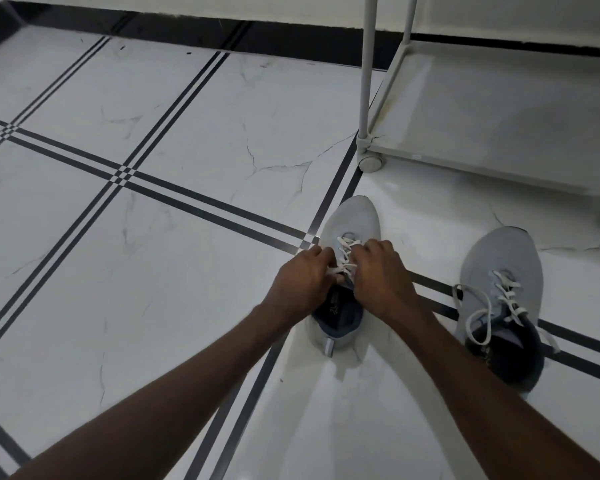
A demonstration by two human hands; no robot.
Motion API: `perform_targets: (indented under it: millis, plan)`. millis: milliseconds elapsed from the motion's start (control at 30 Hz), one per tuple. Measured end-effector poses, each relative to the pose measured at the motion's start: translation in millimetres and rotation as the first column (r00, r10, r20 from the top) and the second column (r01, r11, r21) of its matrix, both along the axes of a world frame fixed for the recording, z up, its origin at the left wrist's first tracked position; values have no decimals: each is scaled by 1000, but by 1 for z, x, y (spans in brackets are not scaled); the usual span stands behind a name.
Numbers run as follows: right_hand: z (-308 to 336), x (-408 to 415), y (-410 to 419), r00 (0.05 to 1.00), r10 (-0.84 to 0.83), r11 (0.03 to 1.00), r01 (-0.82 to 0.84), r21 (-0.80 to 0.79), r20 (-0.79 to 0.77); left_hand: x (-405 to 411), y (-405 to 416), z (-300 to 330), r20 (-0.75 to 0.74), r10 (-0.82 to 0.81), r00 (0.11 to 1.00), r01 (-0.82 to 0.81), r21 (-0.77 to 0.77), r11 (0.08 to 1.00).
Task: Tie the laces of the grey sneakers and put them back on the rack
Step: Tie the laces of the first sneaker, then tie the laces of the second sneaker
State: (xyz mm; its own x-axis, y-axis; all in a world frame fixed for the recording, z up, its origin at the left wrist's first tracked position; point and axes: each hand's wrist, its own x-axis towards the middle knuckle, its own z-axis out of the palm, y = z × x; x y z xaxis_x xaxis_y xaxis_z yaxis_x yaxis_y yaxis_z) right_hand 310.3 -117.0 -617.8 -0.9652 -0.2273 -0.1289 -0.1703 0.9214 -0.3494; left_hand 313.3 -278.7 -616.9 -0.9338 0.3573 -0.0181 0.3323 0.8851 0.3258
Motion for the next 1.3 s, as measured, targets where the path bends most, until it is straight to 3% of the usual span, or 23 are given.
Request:
perform_targets:
  millis: [167, 333, 500, 667, 900, 1067, 1233, 1300]
  plan:
    - [-5, 1, 2, 993, -67, 969, 88, -232, 96, 2, 5, 4, -1, 78, 997, -78, -74, 994]
    - [-7, -14, 21, 969, -22, 948, 98, -301, 245, -13, 0, 13, 55, 13, 998, -3, -181, 984]
    - [-19, -22, 29, 952, 57, 947, 43, -317, 302, -16, -4, 5, 211, 56, 976, -24, -150, 988]
    - [-20, -11, 26, 963, 24, 974, 38, -224, 268, -16, -2, -5, 276, 123, 953, -87, -141, 986]
    - [23, -46, 59, 925, 126, 988, -148, 36, 359, -59, 5, 43, 479, 5, 878, 199, -376, 905]
    - [75, -67, 139, 923, 172, 947, -251, 199, 345, -81, 72, 77, 352, -109, 930, 185, -192, 964]
    - [77, -15, 209, 952, 59, 993, -87, 82, 300, -53, 168, 79, 359, -384, 851, 375, 99, 922]
    - [63, 20, 224, 964, -32, 999, 32, 4, 264, -34, 193, 70, 374, -467, 801, 454, 128, 882]
